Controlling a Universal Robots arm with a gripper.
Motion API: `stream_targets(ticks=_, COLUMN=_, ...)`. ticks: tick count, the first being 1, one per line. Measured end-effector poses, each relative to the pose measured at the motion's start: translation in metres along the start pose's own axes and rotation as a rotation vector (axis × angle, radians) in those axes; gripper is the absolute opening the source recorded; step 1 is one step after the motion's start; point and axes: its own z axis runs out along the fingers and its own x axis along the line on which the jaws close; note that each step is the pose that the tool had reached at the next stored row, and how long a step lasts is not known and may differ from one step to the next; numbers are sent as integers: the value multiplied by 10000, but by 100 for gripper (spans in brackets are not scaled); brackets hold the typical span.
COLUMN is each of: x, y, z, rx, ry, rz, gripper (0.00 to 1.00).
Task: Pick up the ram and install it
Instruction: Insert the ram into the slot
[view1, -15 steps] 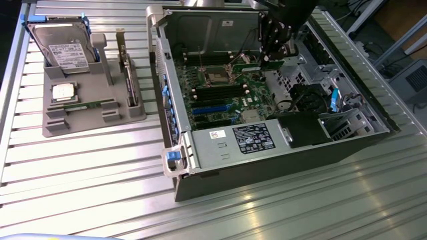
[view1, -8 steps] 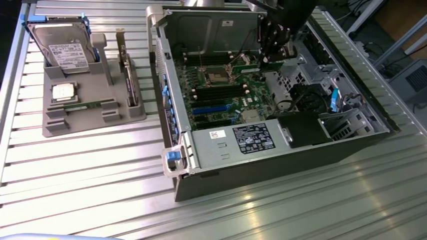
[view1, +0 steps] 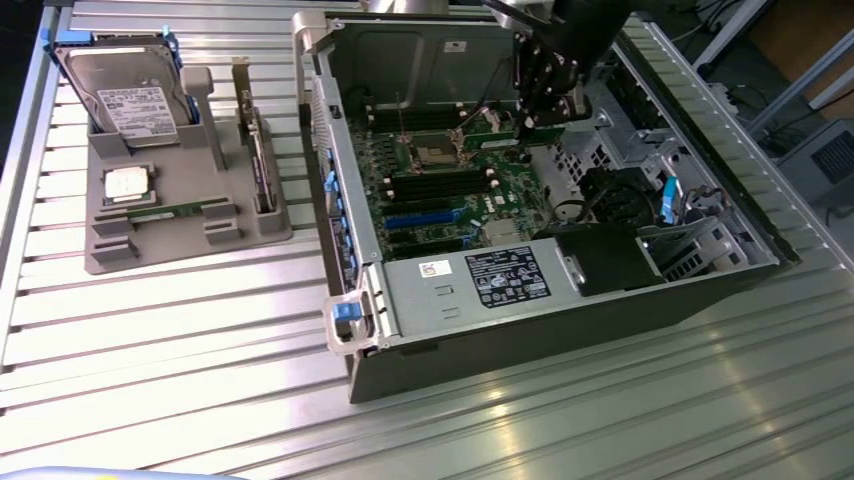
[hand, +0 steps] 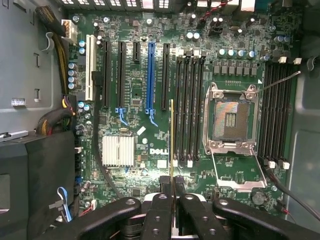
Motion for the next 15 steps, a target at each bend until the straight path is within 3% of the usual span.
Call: stream_targets(ticks=15, x=1, y=2, z=82, rx=0, ry=-1, rz=0, gripper=12)
